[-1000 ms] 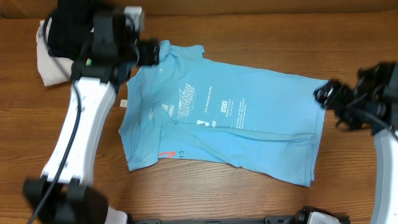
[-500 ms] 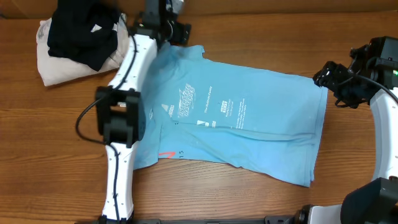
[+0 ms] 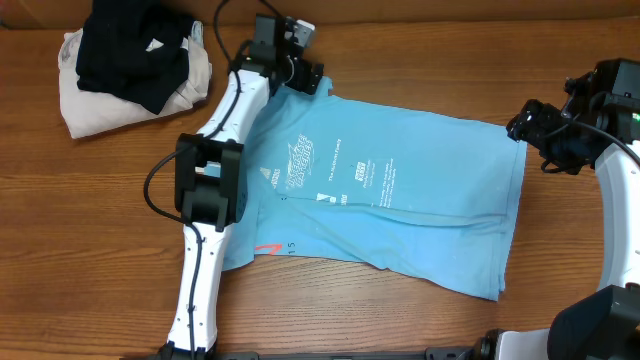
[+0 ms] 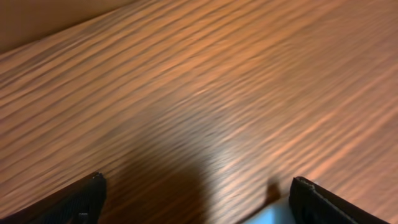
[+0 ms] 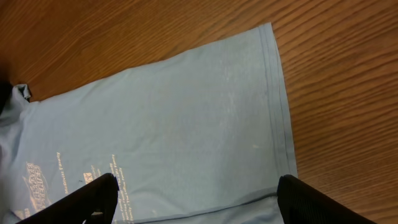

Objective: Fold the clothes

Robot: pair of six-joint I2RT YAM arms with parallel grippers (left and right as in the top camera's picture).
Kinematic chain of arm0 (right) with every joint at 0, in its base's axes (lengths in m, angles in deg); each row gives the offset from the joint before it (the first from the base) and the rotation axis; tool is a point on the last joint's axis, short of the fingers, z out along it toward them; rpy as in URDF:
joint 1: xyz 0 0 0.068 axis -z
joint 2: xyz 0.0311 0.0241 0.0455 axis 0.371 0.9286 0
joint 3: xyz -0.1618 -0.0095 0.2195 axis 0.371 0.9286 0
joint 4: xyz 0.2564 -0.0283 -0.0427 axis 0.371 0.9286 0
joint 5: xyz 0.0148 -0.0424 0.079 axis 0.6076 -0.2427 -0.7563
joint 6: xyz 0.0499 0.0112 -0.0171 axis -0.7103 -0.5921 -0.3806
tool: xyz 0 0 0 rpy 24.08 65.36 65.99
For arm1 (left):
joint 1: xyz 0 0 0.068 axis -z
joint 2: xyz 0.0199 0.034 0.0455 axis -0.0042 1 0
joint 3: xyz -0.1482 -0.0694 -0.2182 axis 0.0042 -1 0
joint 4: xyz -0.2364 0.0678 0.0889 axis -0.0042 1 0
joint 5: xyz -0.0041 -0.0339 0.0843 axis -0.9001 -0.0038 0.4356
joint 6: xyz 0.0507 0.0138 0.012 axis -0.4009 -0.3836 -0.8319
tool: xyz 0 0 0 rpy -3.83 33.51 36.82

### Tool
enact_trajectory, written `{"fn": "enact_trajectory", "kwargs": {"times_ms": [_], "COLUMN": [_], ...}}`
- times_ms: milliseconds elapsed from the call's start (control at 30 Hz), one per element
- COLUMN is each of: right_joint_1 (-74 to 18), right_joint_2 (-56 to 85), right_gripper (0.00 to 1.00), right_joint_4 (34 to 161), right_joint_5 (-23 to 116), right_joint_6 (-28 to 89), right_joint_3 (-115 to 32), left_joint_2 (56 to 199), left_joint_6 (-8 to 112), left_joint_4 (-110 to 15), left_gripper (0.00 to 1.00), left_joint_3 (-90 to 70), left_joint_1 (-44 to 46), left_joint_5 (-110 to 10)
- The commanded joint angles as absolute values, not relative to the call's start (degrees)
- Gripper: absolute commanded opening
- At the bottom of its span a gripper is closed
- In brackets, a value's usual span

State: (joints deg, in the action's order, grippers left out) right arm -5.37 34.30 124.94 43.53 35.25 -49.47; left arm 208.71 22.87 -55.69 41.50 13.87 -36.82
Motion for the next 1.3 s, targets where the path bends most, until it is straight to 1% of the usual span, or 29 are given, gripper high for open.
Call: {"fn": "enact_trajectory", "kwargs": {"times_ms": [0,167,267,433,567,700,733,767,800,867,933,967,1100,1267], "right_joint_1": [-5.7,-5.7,-5.7,-5.7,-5.7,-5.7,-5.7,-5.7,-5.7,-5.7,-5.7,-5.7,-5.7,-5.7], "right_joint_2": [33.9,33.9,33.9,33.9,33.9,33.9,33.9,33.9,33.9,33.9,33.9,33.9,33.9,34.5], "right_gripper": [0.86,0.86,0.85,0.85,0.84,0.83,0.82,0.82,0.81,0.8,0.79,0.79,0.75,0.73], "right_joint_4": [124.6,124.5,124.3,123.9,123.6,123.0,122.9,122.9,122.8,122.5,122.1,121.8,120.5,117.6], "right_joint_5": [44.4,44.4,44.4,44.4,44.4,44.3,44.3,44.3,44.3,44.3,44.3,44.3,44.3,44.3], "right_joint_6": [35.5,35.6,35.6,35.5,35.5,35.5,35.5,35.5,35.5,35.4,35.3,35.3,35.3,35.3], "right_joint_3": [-50.5,-50.5,-50.5,-50.5,-50.5,-50.5,-50.5,-50.5,-50.5,-50.5,-50.5,-50.5,-50.5,-50.5], "left_joint_2": [210.2,210.5,210.5,210.9,211.0,211.0,211.0,211.0,211.0,210.9,210.7,210.6,210.3,210.2], "left_joint_6": [20.2,20.3,20.3,19.9,18.3,18.3,18.3,18.3,18.3,18.3,18.4,18.5,23.5,27.9], "left_joint_4": [-56.0,-56.3,-56.4,-54.6,-51.8,-49.0,-48.6,-48.5,-48.5,-49.5,-50.6,-51.0,-49.2,-38.6], "left_gripper": [0.96,0.94,0.91,0.89,0.82,0.77,0.72,0.64,0.48,0.25,0.1,0.04,0.04,0.04], "left_joint_3": [43.5,43.5,43.5,43.5,43.5,43.5,43.5,43.5,43.5,43.5,43.6,44.0,49.1,62.1], "left_joint_1": [16.8,17.2,17.1,17.1,17.1,17.1,17.1,17.1,17.1,17.1,17.1,17.1,17.2,17.2], "left_joint_5": [-38.5,-38.6,-38.2,-32.7,-31.8,-28.3,-27.7,-26.9,-26.5,-26.5,-26.5,-26.5,-23.5,-18.6]}}
